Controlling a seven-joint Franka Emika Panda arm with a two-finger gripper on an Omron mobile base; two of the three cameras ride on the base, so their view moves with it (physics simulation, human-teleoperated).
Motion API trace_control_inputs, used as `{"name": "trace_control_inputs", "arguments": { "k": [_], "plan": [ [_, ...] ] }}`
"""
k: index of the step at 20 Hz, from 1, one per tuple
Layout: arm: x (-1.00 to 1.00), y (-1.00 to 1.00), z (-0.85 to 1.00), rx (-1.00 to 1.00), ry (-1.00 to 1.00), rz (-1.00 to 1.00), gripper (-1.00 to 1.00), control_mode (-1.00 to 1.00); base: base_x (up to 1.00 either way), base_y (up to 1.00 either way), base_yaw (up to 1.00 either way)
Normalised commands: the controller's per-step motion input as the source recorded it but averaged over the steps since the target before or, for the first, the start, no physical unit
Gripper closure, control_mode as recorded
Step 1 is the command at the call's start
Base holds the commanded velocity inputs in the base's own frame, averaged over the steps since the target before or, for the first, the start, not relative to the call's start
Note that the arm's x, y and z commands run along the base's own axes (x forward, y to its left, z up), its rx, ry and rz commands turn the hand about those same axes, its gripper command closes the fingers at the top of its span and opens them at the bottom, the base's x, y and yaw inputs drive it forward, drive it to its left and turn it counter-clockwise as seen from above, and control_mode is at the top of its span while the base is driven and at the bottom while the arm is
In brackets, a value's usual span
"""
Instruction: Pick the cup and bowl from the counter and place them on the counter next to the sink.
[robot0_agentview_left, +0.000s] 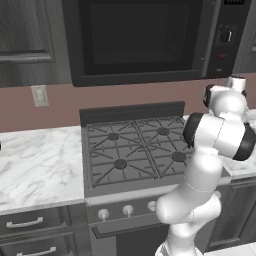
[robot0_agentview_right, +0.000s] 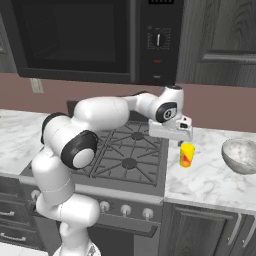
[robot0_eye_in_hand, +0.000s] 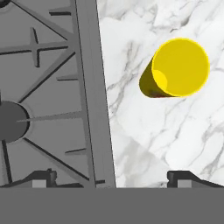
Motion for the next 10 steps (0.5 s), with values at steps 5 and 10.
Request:
{"name": "trace_control_inputs", "arguments": {
  "k": [5, 10],
  "plan": [
    [0.04, -0.14, 0.0, 0.0, 0.0, 0.04, -1.0, -1.0, 0.0, 0.0, 0.0],
    [0.2, -0.23, 0.0, 0.0, 0.0, 0.03, -1.0, -1.0, 0.0, 0.0, 0.0]
  ]
}}
